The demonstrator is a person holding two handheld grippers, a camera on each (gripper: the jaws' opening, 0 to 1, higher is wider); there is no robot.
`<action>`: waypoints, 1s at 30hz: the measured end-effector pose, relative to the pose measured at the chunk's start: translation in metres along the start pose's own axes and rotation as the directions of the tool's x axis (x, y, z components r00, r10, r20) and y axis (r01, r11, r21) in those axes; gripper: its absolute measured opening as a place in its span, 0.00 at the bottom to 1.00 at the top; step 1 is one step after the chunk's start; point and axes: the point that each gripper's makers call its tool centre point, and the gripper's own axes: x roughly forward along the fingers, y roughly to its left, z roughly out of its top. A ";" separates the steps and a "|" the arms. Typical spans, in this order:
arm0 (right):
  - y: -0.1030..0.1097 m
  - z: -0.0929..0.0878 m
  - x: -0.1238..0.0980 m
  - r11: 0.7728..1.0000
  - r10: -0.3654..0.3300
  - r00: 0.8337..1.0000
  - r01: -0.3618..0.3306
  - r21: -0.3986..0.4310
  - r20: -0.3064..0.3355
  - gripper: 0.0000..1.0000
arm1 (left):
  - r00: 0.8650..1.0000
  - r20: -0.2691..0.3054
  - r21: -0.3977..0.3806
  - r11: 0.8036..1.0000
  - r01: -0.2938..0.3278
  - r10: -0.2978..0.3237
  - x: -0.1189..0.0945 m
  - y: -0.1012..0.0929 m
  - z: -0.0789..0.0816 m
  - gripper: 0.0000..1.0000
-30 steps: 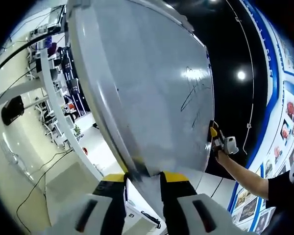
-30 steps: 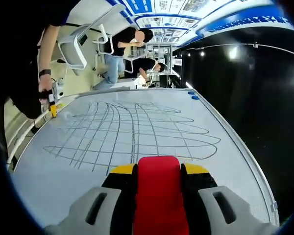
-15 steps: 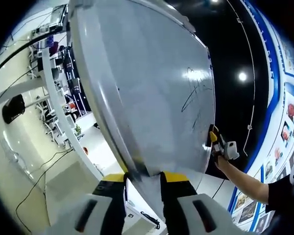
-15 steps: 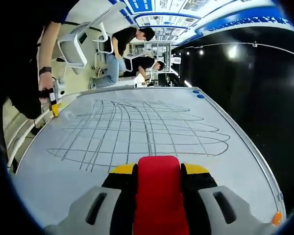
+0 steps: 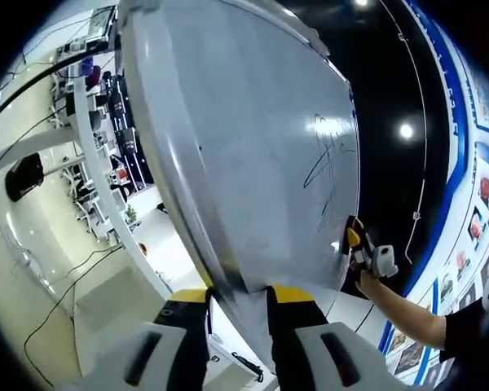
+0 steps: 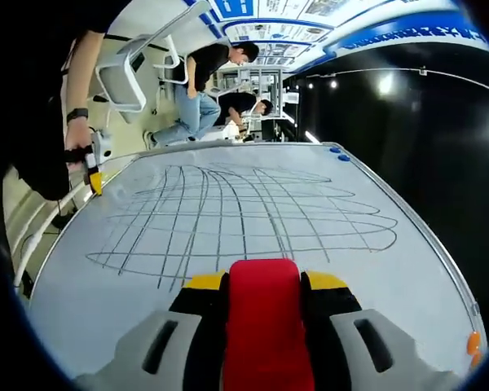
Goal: Wipe the writing off the whiteboard with the eraser
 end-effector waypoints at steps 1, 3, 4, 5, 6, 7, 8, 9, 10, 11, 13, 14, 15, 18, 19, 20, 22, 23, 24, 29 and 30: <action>0.002 0.000 0.000 1.000 -0.002 1.000 0.002 0.001 0.000 0.37 | 1.000 0.003 -0.002 1.000 0.000 0.000 0.000 0.000 0.000 0.29; 0.004 0.000 0.000 1.000 -0.002 1.000 0.002 0.003 -0.001 0.37 | 1.000 0.006 -0.006 1.000 0.000 0.000 0.000 0.000 0.000 0.29; 0.005 0.001 0.000 1.000 -0.001 1.000 0.001 0.003 -0.002 0.37 | 1.000 0.005 -0.008 1.000 0.000 0.000 0.000 0.000 0.001 0.29; 0.007 0.001 0.000 1.000 0.000 1.000 0.000 0.002 -0.003 0.37 | 1.000 0.004 -0.010 1.000 0.001 -0.001 -0.001 0.000 0.001 0.29; 0.008 0.001 0.000 1.000 0.001 1.000 -0.001 0.002 -0.004 0.37 | 1.000 0.003 -0.012 1.000 0.001 -0.001 -0.001 0.000 0.001 0.29; 0.009 0.001 0.000 1.000 0.003 1.000 -0.003 0.002 -0.006 0.37 | 1.000 0.002 -0.014 1.000 0.001 -0.001 -0.001 0.000 0.001 0.29; 0.011 0.002 0.000 1.000 0.007 1.000 -0.007 -0.002 -0.007 0.37 | 1.000 0.003 -0.014 1.000 0.001 -0.001 -0.001 0.000 0.001 0.29; 0.012 0.002 0.000 1.000 0.012 1.000 -0.012 -0.007 -0.012 0.37 | 1.000 0.005 -0.017 1.000 0.002 -0.001 -0.001 0.000 0.001 0.29; 0.013 0.002 -0.001 1.000 0.014 1.000 -0.015 -0.006 -0.015 0.37 | 1.000 0.005 -0.020 1.000 0.002 -0.002 -0.001 0.000 0.001 0.29; 0.015 0.001 -0.001 1.000 0.017 1.000 -0.017 -0.006 -0.018 0.37 | 1.000 0.005 -0.021 1.000 0.003 -0.002 -0.001 -0.001 0.001 0.29; 0.021 0.001 -0.001 1.000 0.023 0.999 -0.023 -0.013 -0.027 0.37 | 1.000 0.002 -0.021 1.000 0.003 -0.003 -0.002 -0.001 0.001 0.28; 0.023 0.001 -0.001 1.000 0.027 0.999 -0.027 -0.014 -0.028 0.37 | 1.000 0.001 -0.021 1.000 0.002 -0.002 -0.002 -0.001 0.001 0.28; 0.025 0.000 -0.001 0.999 0.028 0.999 -0.028 -0.014 -0.029 0.37 | 1.000 -0.001 -0.021 1.000 0.001 -0.001 -0.002 -0.001 0.001 0.28; 0.030 0.001 -0.001 1.000 0.024 0.999 -0.024 -0.008 -0.034 0.37 | 1.000 -0.010 -0.020 1.000 0.002 -0.002 -0.002 -0.001 0.001 0.28; 0.034 0.001 -0.002 1.000 0.024 0.999 -0.024 -0.008 -0.035 0.37 | 1.000 -0.010 -0.019 1.000 0.002 -0.002 -0.002 -0.002 0.000 0.28; 0.037 0.000 -0.002 1.000 0.023 0.999 -0.024 -0.008 -0.035 0.37 | 1.000 -0.010 -0.020 1.000 0.001 -0.001 -0.002 -0.002 0.000 0.28; 0.043 0.000 -0.002 1.000 0.023 0.999 -0.024 -0.008 -0.036 0.37 | 1.000 -0.008 -0.021 1.000 -0.001 0.001 -0.002 -0.002 0.000 0.28; 0.045 0.000 -0.002 1.000 0.026 0.999 -0.027 -0.012 -0.039 0.37 | 1.000 -0.012 -0.020 1.000 0.000 0.000 -0.002 -0.002 0.000 0.28; 0.046 0.000 -0.003 0.999 0.030 0.999 -0.031 -0.012 -0.041 0.37 | 1.000 -0.014 -0.019 1.000 0.000 0.000 -0.002 -0.002 0.000 0.28; 0.060 0.000 -0.004 1.000 0.029 0.998 -0.029 -0.011 -0.047 0.37 | 1.000 -0.016 -0.018 1.000 -0.003 0.003 -0.002 -0.002 0.000 0.28; 0.062 0.000 -0.004 1.000 0.027 0.998 -0.028 -0.013 -0.048 0.37 | 1.000 -0.018 -0.017 1.000 -0.004 0.004 -0.002 -0.002 0.000 0.28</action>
